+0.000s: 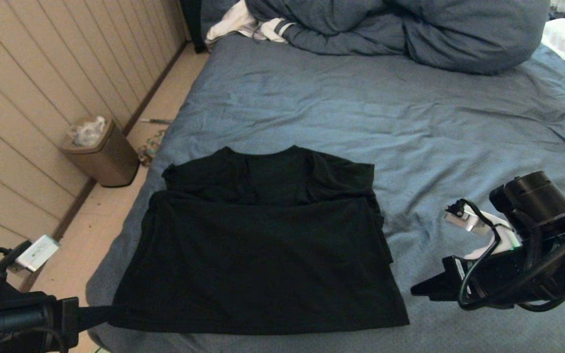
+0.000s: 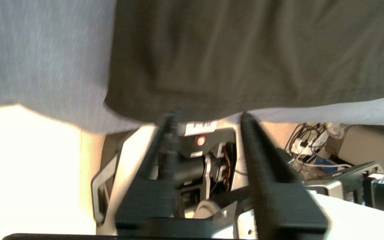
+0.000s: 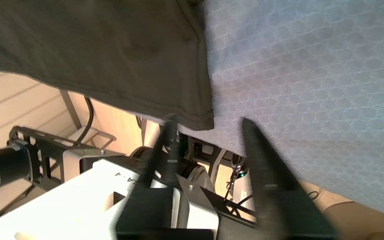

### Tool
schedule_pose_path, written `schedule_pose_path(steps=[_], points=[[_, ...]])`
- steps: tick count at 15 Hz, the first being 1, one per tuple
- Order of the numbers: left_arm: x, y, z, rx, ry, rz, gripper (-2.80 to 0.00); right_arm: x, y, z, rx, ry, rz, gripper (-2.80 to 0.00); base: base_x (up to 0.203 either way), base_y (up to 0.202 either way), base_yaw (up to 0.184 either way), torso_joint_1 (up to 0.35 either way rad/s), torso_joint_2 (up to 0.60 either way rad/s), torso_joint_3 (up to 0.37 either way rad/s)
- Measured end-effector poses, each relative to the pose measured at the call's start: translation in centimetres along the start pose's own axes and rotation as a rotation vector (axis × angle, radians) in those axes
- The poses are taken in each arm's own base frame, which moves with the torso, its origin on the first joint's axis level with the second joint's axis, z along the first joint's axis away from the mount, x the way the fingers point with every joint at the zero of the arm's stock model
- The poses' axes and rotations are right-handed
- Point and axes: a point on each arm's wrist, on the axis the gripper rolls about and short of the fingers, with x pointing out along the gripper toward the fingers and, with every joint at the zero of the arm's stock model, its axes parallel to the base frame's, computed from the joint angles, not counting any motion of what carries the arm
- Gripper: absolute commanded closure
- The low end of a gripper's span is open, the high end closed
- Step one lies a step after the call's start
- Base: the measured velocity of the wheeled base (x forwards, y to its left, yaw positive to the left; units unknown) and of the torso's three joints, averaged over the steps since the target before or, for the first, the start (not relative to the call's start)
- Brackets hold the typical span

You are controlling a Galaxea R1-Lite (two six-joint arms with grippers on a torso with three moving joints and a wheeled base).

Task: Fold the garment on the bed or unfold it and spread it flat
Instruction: Fold the black T-shirt

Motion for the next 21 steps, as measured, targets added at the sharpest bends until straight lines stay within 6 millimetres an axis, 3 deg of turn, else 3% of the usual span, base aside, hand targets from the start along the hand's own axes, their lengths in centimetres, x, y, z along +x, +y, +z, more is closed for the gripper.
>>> schedule_pose_path(steps=[7, 16, 17, 21], points=[[0.6, 2.6, -0.7, -0.014, -0.019, 0.097, -2.80, 0.4, 0.5, 0.7, -0.031, -0.041, 0.027, -2.80, 0.000, 0.000, 0.000, 0.000, 0.00, 0.000], [4.3, 4.5, 0.2, -0.004, 0.008, 0.079, -2.80, 0.9, 0.6, 1.3, -0.031, -0.038, 0.026, -2.80, 0.000, 0.000, 0.000, 0.000, 0.00, 0.000], [5.0, 4.8, 0.4, -0.001, 0.005, 0.075, 0.00, 0.9, 0.6, 1.3, -0.031, -0.039, 0.026, -2.80, 0.000, 0.000, 0.000, 0.000, 0.00, 0.000], [6.6, 5.6, 0.9, 0.019, -0.043, 0.065, 0.00, 1.1, 0.6, 1.4, -0.030, -0.034, 0.025, -2.80, 0.000, 0.000, 0.000, 0.000, 0.00, 0.000]])
